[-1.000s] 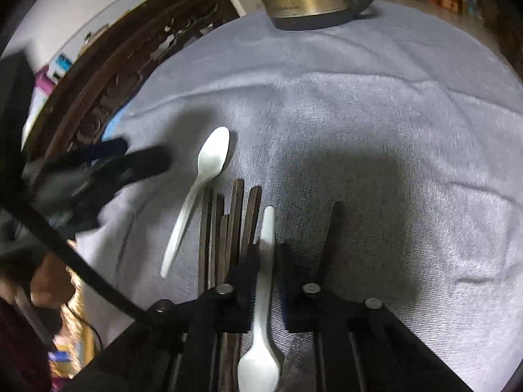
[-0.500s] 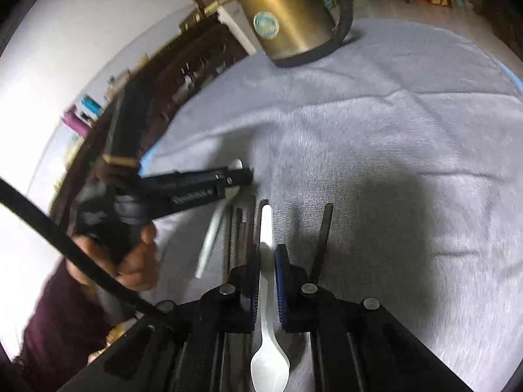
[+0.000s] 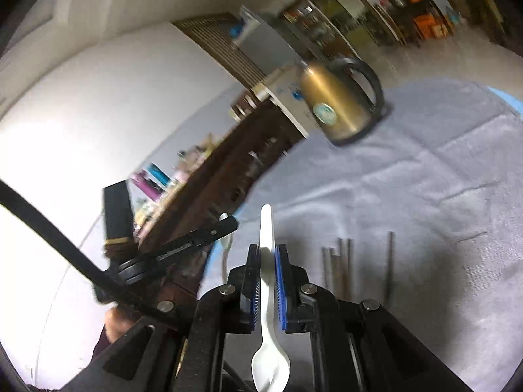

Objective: Organize utensils

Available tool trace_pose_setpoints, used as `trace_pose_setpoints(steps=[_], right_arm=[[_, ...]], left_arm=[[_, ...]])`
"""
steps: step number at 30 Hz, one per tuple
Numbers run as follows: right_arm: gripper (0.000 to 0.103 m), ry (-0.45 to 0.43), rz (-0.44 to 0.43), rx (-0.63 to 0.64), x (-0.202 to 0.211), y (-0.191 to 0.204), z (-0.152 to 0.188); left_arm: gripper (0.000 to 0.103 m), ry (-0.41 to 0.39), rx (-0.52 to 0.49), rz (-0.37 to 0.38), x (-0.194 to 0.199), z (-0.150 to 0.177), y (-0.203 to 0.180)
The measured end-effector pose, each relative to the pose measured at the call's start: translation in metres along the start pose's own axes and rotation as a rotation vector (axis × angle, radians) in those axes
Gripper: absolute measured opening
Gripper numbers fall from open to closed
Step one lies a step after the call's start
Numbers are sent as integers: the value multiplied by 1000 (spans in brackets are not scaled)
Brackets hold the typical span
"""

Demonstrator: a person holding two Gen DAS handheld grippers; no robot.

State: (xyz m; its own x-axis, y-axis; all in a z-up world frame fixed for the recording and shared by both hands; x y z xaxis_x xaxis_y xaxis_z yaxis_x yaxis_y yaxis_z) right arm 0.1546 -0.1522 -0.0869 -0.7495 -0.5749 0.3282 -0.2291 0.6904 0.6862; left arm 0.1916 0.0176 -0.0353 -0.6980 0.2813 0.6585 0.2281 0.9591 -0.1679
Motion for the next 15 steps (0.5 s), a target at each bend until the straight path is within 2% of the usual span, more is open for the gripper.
trace_pose_setpoints(steps=[2,6,15], right_arm=[[10,-35,-10,32,5,17,4],[10,-77,-15,92,10,41,19],[10,-71,16,182,12,52,58]], left_arm=[[31,-39,28,26,26,6,-3],[31,-81,56,61,49,23,-14],[31,-121,100,57,52,59,-21]])
Point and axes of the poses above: each gripper's, at about its wrist camera, not at the fingertips, and x roughly against the way its jaws point, y to its left, z to its underside, the point moved 6 cm from there along -x, roughly the way its jaws point, and after that the axes turned 4 degrees about -z, right-handed, at the moved point
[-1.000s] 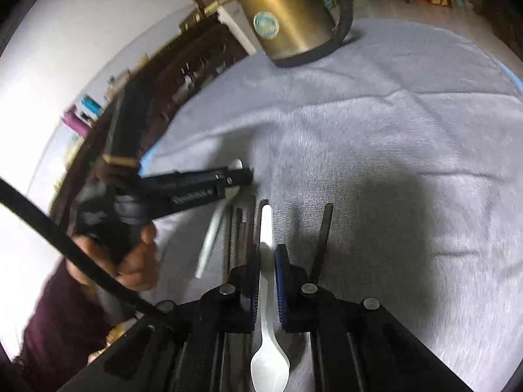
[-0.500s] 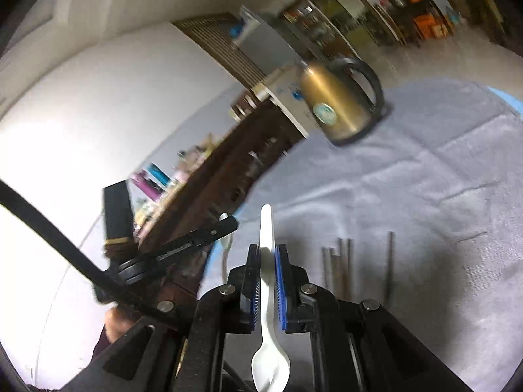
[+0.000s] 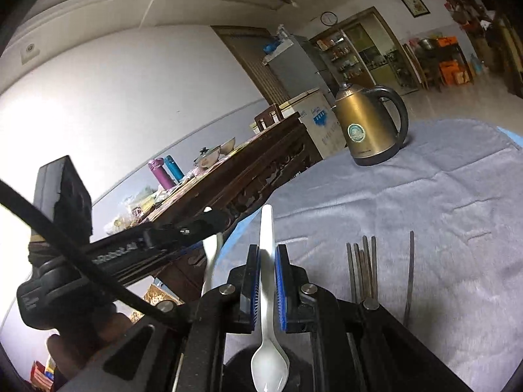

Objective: Organize utensils

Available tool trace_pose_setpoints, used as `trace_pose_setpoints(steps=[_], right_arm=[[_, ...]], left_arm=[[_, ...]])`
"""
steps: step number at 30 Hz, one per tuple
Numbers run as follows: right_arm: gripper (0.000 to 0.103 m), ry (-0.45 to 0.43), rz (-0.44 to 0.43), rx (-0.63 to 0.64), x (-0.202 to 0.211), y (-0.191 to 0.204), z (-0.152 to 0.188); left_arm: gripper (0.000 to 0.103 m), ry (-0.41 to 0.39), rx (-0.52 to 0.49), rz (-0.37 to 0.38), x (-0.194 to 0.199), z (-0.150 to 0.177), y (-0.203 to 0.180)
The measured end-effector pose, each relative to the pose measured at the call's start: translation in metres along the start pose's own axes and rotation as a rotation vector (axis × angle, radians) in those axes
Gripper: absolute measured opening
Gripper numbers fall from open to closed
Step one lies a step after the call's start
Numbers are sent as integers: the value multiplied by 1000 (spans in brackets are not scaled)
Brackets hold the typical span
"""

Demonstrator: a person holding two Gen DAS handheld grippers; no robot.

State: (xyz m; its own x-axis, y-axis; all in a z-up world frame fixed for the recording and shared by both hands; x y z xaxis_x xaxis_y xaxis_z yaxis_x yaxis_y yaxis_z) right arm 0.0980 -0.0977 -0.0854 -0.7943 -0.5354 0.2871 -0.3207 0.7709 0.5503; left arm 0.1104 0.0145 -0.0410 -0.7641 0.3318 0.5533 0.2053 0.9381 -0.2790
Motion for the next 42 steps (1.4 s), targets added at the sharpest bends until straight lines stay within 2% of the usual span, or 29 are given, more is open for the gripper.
trace_pose_setpoints(steps=[7,14,17,21,26,29,31,32,33,35,38,42], right_arm=[[10,14,23,29,7,-4,19],[13,38,23,45,17,-4,33],[13,28,23,55,27,-3,33],[13,-2,48,32,37,-14,23],[13,-17,89,-30,41,-39,14],[13,-6,114,-48,39,-52,13],[14,12,131,-66,35,-61,13],[17,24,139,-78,32,-67,13],[27,34,145,-90,30,-72,12],[38,68,174,-111,23,-86,10],[39,116,218,-136,10,-108,6],[39,223,273,-148,-17,-135,3]], left_arm=[[31,11,-37,-31,-4,28,0],[31,44,-29,5,2,45,10],[34,12,-33,19,11,40,16],[40,-31,-19,-20,15,25,33],[40,4,4,-67,-2,14,57],[41,57,-6,-89,-23,10,67],[44,126,-24,-91,-47,9,70],[46,167,-32,-84,-61,10,70],[46,213,-35,-77,-77,11,70],[46,289,-32,-69,-105,15,69],[46,380,-32,-50,-138,23,62],[46,464,-71,-62,-178,33,47]])
Point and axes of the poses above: each gripper's, at about its wrist camera, not at the fingertips, and x roughly against the way its jaws point, y to its left, z to its underside, the point moved 6 cm from there along -x, roughly the way its jaws point, and after that the axes turned 4 degrees about -z, right-handed, at the moved point
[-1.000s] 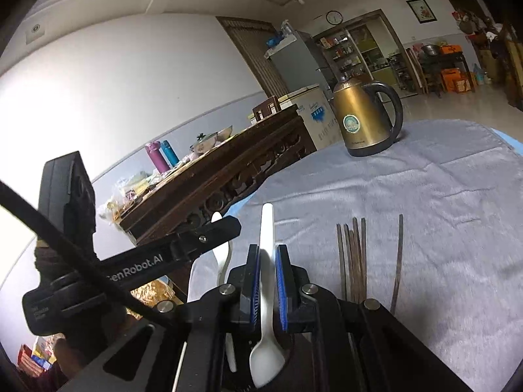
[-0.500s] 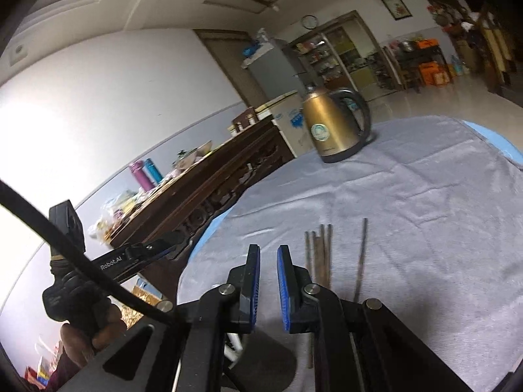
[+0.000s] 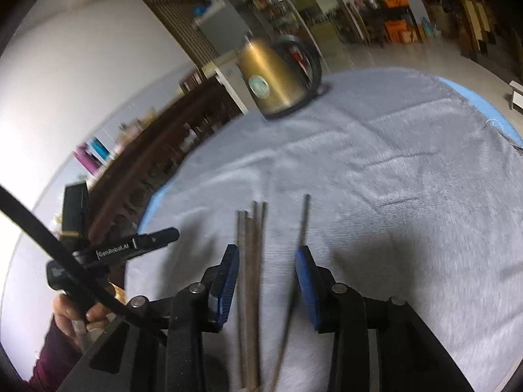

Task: Organize utensils
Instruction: 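Grasp a dark chopstick with the left tool while the right tool grasps another chopstick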

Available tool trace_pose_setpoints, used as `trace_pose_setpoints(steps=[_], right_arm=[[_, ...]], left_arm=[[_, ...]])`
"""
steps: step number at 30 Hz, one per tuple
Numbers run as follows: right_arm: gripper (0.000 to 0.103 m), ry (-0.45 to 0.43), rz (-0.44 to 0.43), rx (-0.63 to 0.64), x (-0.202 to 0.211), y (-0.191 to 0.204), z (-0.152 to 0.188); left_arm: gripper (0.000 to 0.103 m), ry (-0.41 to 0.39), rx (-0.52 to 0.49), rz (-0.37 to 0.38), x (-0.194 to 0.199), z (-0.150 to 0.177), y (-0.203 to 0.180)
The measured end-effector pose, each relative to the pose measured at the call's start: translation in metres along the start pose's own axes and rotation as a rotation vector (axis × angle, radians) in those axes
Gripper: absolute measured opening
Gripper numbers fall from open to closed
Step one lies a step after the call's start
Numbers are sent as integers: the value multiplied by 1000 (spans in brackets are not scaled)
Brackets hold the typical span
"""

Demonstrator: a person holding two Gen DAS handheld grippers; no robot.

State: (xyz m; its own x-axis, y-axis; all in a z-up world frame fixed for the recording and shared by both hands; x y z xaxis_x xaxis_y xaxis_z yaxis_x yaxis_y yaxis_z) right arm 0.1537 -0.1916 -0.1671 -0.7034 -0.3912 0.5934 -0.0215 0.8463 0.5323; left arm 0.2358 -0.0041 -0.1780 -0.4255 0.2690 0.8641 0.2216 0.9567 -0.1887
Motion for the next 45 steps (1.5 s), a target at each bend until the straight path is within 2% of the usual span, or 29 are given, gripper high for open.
trace_pose_setpoints(steps=[9,10,16,17,19,20,23,24,30,35,37,39,44,45], right_arm=[[39,161,87,30,-68,-24,-24],[39,180,102,39,-74,-25,-24],[30,269,196,57,-105,-30,-30],[26,284,216,53,-109,-31,-32],[26,310,248,59,-114,-31,-36],[26,328,264,69,-117,-30,-37],[14,368,320,103,-122,-29,-40],[11,374,324,104,-122,-30,-41],[9,372,293,43,-107,-46,-39],[9,431,293,-7,-94,-53,-32],[10,454,308,-18,-95,-53,-32],[12,473,343,3,-99,-50,-33],[13,488,418,109,-110,-38,-34],[12,480,422,125,-110,-37,-34]], left_arm=[[46,95,-63,-58,-46,-13,-21],[46,79,-80,-70,-45,-15,-22],[46,108,-121,-96,-51,-20,-26],[46,117,-131,-96,-52,-21,-28],[46,132,-149,-103,-55,-24,-31],[45,138,-157,-108,-56,-26,-32],[23,134,-201,-176,-61,-32,-35],[17,128,-225,-177,-61,-32,-37],[16,115,-349,-217,-58,-25,-35],[17,162,-308,-207,-55,-25,-21],[22,188,-261,-198,-55,-25,-17],[38,208,-213,-182,-54,-25,-17],[36,193,-174,-202,-54,-25,-22],[26,179,-170,-203,-54,-26,-23]])
Point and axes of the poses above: each gripper's, at about its wrist camera, not at the fingertips, and x roughly against the way its jaws point, y to its left, z to its underside, the point moved 6 cm from there along -x, roughly the way its jaws point, and after that the axes turned 4 degrees about -z, right-handed, at the moved point
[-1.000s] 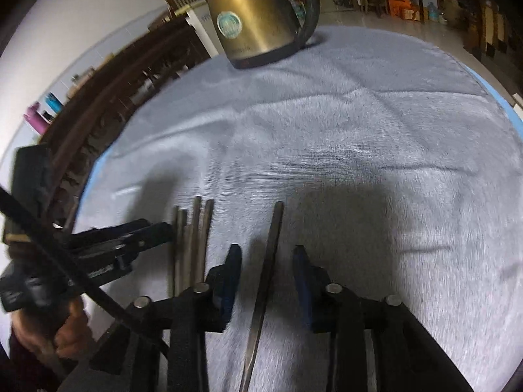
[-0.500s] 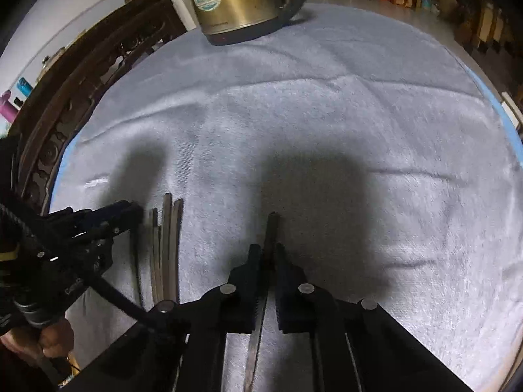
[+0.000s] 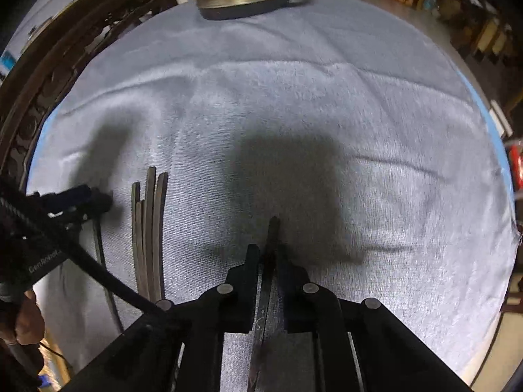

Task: Organize utensils
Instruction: 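Grasp a dark chopstick with the left tool while the right tool grasps another chopstick, then lift the held chopsticks with both tools and carry them above the metal cup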

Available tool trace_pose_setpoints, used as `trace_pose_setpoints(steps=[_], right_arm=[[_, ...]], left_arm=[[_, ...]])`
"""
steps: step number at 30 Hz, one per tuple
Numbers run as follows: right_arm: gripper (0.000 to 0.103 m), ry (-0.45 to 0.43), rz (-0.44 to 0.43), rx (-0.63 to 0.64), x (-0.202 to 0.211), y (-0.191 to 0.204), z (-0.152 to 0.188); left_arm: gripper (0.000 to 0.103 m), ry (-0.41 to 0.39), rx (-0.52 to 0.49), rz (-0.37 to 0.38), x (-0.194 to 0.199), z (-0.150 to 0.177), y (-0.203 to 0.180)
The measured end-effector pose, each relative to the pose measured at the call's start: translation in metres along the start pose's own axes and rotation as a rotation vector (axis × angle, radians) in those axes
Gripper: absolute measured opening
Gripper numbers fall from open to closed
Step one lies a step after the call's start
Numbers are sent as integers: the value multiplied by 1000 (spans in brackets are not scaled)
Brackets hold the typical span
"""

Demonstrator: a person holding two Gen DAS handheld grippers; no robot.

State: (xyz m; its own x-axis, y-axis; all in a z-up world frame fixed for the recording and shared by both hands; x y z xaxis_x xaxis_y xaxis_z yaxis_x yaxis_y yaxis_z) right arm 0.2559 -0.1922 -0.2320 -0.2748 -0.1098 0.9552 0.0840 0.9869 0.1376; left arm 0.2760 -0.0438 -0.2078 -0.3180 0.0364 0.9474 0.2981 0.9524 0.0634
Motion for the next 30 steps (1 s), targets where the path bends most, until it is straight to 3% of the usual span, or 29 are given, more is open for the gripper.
trace_pose_setpoints(steps=[2,6,10,16,21,30], right_arm=[[8,-15,5,15,1,0,0],[7,-60,-50,-15,8,-6,6],[7,-151,-102,-24,34,-12,15],[7,-351,-183,-13,88,-11,17],[7,-583,-262,6,143,0,37],[7,-867,-322,11,211,16,90]], left_arm=[[12,-16,-4,-3,2,0,-3],[11,-63,42,5,8,3,0],[11,-177,80,18,41,3,6],[9,-401,85,2,125,5,14],[9,-579,61,-35,190,20,7],[6,-793,71,-140,259,64,12]])
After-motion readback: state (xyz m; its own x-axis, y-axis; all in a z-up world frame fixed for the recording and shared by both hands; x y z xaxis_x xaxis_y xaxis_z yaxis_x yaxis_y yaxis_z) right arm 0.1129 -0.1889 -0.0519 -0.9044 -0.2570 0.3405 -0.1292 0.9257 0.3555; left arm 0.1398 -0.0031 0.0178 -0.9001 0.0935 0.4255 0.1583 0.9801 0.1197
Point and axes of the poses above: each gripper's, at about its wrist camera, not at the fingertips, and x roughly against the way its jaws point, y to its left, z to its underside, the point moved 6 cm from there along -x, roughly the way its jaws point, and after that the axes turned 4 degrees about -z, right-handed, at the moved point
